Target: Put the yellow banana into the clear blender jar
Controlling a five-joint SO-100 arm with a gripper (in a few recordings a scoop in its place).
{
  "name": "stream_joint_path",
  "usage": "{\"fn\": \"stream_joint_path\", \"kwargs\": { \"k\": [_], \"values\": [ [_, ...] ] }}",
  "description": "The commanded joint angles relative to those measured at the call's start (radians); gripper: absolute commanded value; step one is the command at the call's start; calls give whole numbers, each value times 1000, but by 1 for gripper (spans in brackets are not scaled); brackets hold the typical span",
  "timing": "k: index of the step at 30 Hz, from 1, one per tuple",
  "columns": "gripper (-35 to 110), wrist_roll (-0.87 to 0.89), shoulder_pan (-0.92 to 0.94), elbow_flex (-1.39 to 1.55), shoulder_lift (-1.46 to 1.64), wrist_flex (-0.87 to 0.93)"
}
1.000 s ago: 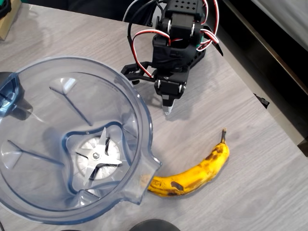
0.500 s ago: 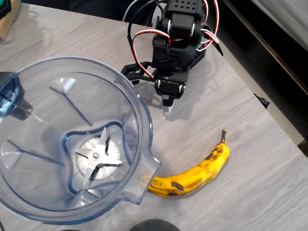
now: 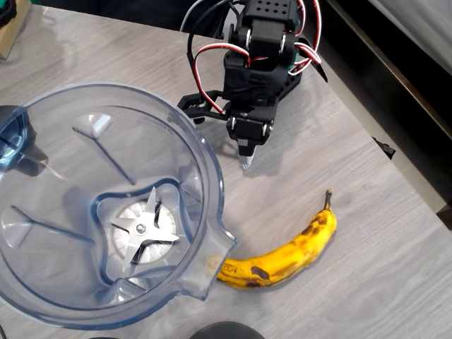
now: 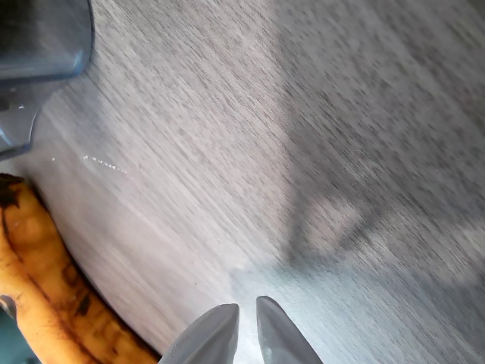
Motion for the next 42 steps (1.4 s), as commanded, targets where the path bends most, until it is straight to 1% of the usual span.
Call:
{"fn": "stream_joint_path", "kwargs": {
  "k": [1,30,34,42],
  "values": [
    [0,-5,3,11,31,3],
    [0,-6,3,11,31,3],
    [0,-8,-29,11,31,2],
    [0,-8,-34,11,31,2]
  ]
}}
